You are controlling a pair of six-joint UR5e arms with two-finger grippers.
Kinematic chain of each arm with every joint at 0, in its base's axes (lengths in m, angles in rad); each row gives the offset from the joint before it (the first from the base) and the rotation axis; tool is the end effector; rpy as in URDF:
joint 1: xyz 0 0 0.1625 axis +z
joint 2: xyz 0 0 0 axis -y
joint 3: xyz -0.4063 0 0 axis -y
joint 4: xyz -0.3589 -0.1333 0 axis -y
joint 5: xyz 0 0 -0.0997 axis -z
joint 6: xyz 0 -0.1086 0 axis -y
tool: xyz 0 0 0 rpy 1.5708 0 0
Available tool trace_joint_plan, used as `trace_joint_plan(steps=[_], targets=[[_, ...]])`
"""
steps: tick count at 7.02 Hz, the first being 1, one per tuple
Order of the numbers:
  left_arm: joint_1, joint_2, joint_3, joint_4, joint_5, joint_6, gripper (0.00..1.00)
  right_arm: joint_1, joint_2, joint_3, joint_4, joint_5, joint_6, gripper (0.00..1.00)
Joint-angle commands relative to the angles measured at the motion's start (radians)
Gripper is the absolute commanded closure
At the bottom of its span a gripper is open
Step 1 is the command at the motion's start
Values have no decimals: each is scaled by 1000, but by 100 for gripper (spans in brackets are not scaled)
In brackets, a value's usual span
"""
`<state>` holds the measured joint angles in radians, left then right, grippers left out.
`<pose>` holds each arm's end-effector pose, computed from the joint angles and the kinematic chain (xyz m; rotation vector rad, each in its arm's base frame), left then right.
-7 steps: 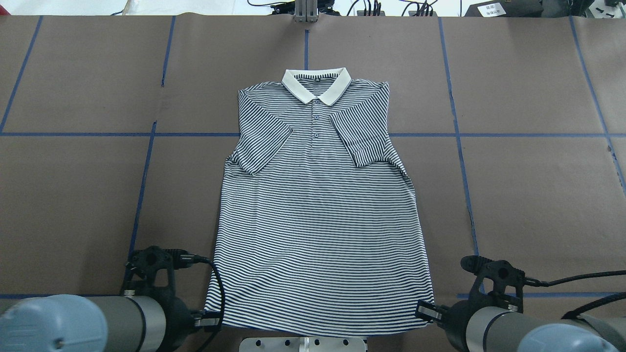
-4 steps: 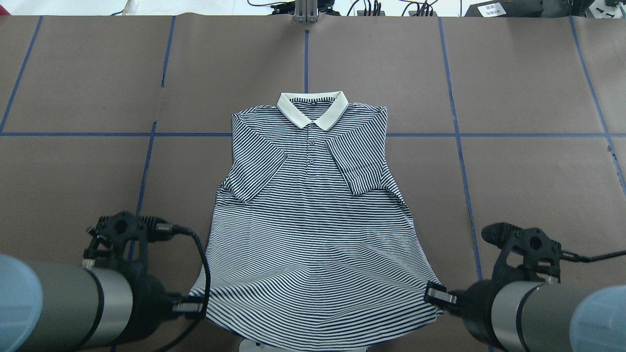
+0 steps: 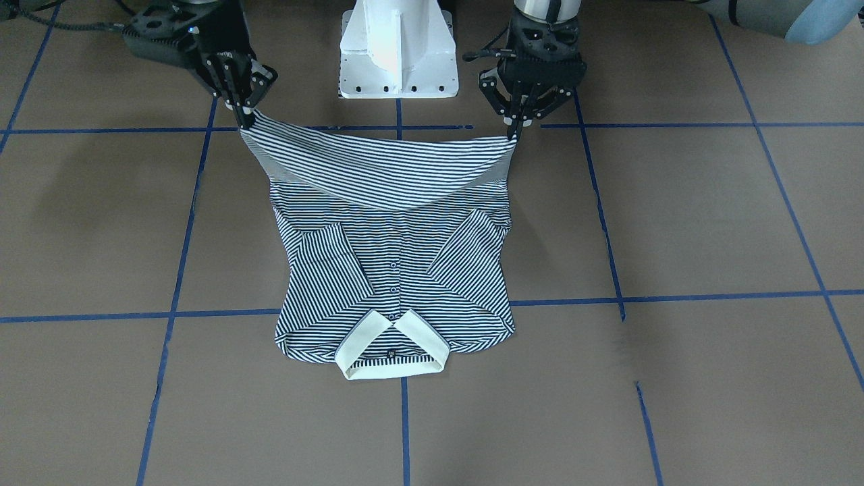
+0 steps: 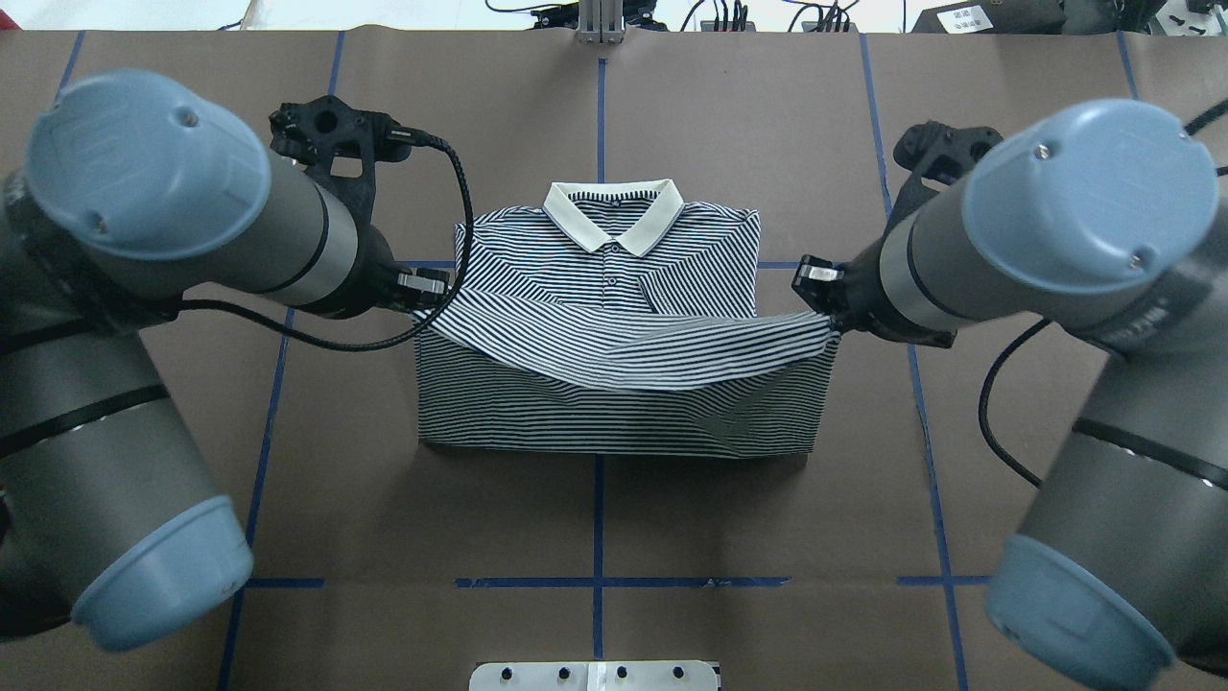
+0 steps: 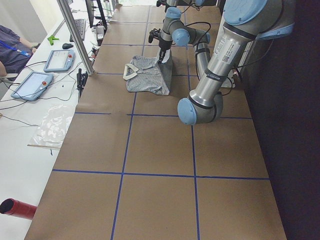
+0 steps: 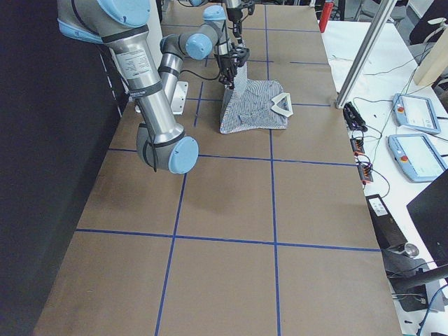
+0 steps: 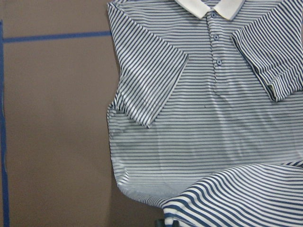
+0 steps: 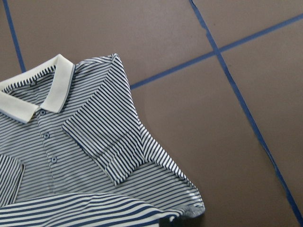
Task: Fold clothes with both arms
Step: 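Lift the hem with both grippers and fold it toward the collar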
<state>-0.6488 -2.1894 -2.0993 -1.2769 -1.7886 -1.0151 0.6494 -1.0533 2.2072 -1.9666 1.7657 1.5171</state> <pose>0.3548 -0.4069 0.1610 0.3128 0.8157 0.0058 -0.3239 -0.3869 0.1963 0.0870 -0.7815 0.4913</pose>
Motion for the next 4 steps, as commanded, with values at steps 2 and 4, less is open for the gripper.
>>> trace_joint_plan(steps=[2,4], targets=[[-93,-56,313,-247,8,62,100,93,76,-374,292,-2,-29,100],[-114,-110,590,-489,8,85,100,102,165,-646,448,-8,-38,100]])
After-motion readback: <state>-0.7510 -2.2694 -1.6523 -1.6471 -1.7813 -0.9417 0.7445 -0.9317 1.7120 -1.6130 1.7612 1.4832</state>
